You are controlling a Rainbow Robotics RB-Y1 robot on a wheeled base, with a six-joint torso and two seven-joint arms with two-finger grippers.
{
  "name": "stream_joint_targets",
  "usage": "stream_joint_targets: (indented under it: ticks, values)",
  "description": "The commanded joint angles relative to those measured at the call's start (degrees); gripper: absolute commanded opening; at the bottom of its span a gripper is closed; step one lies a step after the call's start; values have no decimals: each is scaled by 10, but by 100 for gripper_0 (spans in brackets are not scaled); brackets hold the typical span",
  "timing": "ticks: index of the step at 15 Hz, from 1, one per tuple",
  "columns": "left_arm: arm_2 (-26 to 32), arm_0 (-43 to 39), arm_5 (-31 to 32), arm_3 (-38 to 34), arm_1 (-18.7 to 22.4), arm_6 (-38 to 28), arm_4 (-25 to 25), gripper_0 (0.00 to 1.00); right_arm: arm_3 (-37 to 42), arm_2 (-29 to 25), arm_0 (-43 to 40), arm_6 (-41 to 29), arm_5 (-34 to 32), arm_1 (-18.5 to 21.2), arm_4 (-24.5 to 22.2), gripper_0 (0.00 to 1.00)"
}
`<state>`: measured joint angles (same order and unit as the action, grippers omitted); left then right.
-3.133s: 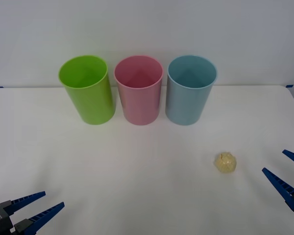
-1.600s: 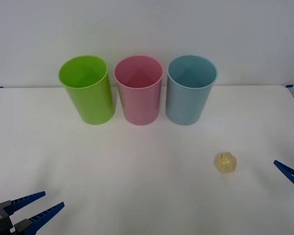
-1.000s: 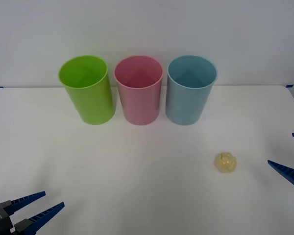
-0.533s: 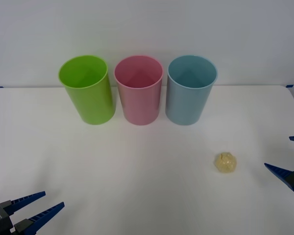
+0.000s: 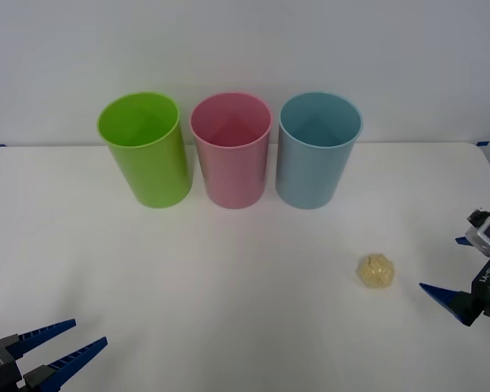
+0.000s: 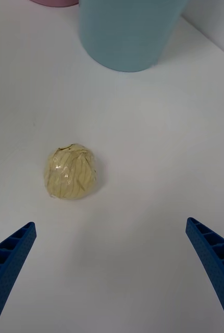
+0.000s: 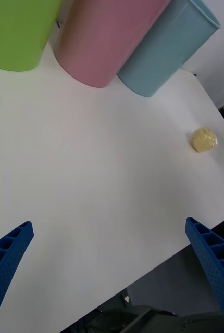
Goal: Put cans in the blue bin and PET bottles in the pink bin and trash in the green bin.
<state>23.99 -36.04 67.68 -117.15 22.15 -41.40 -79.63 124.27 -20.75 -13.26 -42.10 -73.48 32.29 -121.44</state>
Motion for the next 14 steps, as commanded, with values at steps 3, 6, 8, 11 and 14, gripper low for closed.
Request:
stream_joint_targets:
  ticks: [3,6,8,11,14]
  values:
    - [0,0,0,0,0,0,0,100,-55,45,37,-14,0,-7,-11,100]
    - [0,0,0,0,0,0,0,100,-81,63,59,-13,0,-23,-37,100]
    - [0,0,0,0,0,0,0,100,-97,70,75,-7,0,-44,-60,100]
    - [0,0,0,0,0,0,0,100,-109,79,86,-6,0,-63,-79,100]
    - [0,0,0,0,0,0,0,100,-134,102,100,-5,16,-69,-97,100]
